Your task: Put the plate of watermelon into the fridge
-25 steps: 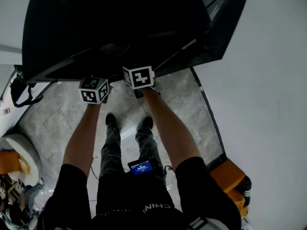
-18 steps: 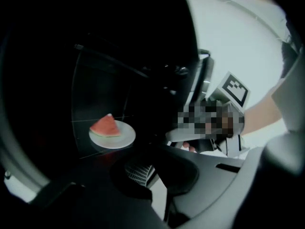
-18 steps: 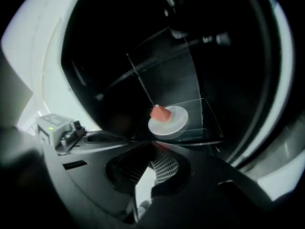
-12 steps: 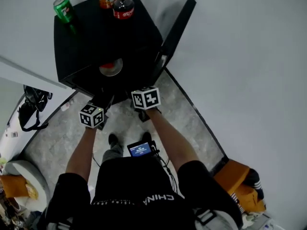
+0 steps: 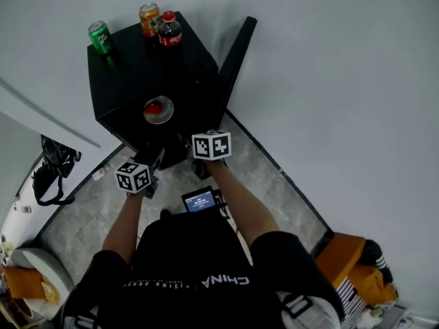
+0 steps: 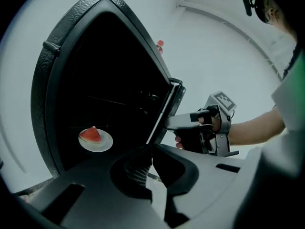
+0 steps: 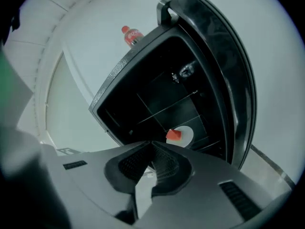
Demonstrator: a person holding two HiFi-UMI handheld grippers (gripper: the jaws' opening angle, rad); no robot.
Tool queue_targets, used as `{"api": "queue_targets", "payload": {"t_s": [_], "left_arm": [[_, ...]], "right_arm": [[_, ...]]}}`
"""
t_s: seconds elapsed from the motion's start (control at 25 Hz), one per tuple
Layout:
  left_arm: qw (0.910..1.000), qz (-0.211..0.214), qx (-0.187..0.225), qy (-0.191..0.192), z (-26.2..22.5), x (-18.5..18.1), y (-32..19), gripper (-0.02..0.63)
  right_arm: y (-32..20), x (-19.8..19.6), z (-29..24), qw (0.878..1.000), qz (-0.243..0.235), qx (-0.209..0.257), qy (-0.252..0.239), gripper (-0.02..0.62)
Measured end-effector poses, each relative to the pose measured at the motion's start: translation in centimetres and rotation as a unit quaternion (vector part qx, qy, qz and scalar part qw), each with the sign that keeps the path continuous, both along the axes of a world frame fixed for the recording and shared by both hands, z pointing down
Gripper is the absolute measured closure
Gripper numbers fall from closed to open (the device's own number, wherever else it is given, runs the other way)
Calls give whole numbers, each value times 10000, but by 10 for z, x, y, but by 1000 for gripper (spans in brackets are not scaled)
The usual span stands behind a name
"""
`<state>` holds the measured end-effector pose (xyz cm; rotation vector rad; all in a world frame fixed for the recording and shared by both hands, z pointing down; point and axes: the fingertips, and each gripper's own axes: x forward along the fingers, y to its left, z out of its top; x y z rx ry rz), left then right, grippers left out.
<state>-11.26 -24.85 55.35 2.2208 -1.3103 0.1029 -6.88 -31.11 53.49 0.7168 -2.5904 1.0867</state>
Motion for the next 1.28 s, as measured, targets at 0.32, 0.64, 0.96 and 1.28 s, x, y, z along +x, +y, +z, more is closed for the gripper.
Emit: {"api": "queue_targets", "payload": {"t_s": [0.32,0.64,0.96,1.28], "left_arm": [[9983,-39,-476,-342,30,11,28,594],[9924,-670,-1015,-185,64,49,100,594],[9950,-366,-875,323,56,65,172,594],[9958,-80,-728,541,33,31,245,594]], "right_arm": [[32,39,39,9986,-25,-405,338,578],[87,102,75,9948,-361,-269,919,578],[156,127,83,9891,-408,203,1398,578],[222,111,68,9910,326,127,1290,578]]}}
